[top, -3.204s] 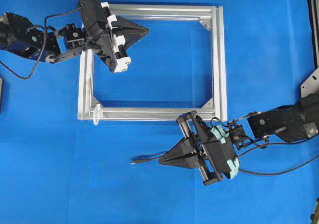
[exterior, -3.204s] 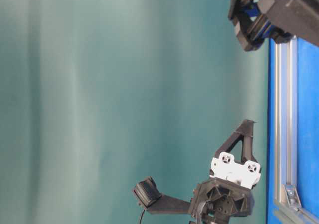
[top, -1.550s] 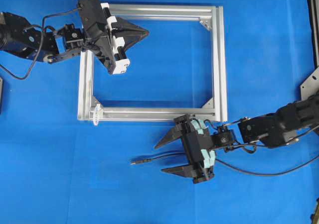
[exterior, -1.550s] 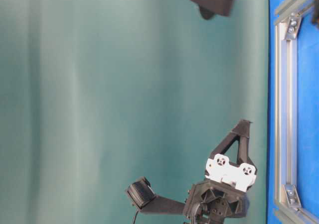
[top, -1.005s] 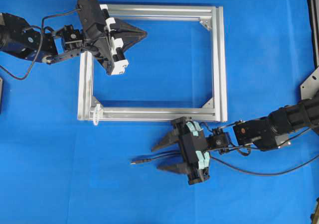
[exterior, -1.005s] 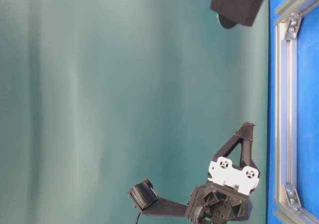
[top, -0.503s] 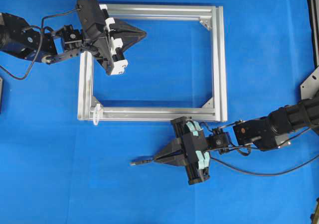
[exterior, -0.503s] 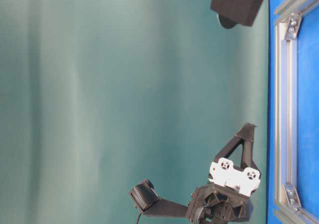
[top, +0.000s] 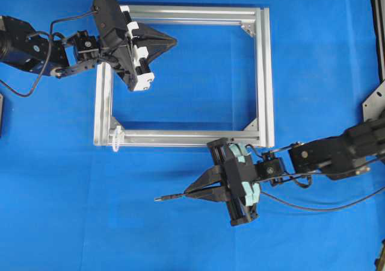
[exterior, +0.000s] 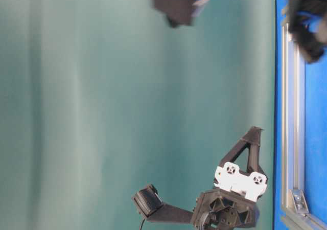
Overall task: Insert the wire through the string loop located on the left side.
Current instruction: 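Lift the black cable with the right gripper, plug pointing left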
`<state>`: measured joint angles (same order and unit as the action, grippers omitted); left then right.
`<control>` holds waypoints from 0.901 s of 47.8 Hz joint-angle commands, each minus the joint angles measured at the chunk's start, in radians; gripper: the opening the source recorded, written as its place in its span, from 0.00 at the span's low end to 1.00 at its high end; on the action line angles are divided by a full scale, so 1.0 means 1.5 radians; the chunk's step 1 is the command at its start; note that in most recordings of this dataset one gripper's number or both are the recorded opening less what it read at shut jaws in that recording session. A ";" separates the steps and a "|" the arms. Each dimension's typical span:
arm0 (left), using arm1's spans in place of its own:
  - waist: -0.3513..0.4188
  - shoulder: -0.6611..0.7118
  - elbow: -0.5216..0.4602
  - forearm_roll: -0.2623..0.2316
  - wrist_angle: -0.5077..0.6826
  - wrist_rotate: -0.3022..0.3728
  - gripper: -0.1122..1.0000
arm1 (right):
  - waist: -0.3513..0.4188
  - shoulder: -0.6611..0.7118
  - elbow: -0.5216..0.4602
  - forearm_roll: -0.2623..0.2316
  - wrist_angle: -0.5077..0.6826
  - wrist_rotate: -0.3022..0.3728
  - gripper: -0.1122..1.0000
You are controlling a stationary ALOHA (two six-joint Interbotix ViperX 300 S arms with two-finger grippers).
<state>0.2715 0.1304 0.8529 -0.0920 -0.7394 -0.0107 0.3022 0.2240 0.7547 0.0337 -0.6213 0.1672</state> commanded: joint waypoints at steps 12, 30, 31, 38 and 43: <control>-0.001 -0.021 -0.002 0.001 -0.004 -0.002 0.10 | 0.003 -0.067 -0.005 -0.002 0.055 -0.011 0.10; -0.001 -0.022 0.000 0.002 -0.004 -0.002 0.10 | 0.004 -0.067 -0.005 -0.002 0.054 -0.011 0.10; -0.001 -0.022 0.000 0.002 -0.004 -0.002 0.10 | 0.004 -0.067 -0.004 -0.002 0.055 -0.011 0.10; -0.001 -0.022 -0.001 0.002 -0.003 -0.002 0.10 | 0.004 -0.067 -0.005 -0.002 0.055 -0.011 0.10; -0.001 -0.022 -0.001 0.002 -0.004 -0.002 0.10 | 0.004 -0.067 -0.005 -0.002 0.054 -0.011 0.10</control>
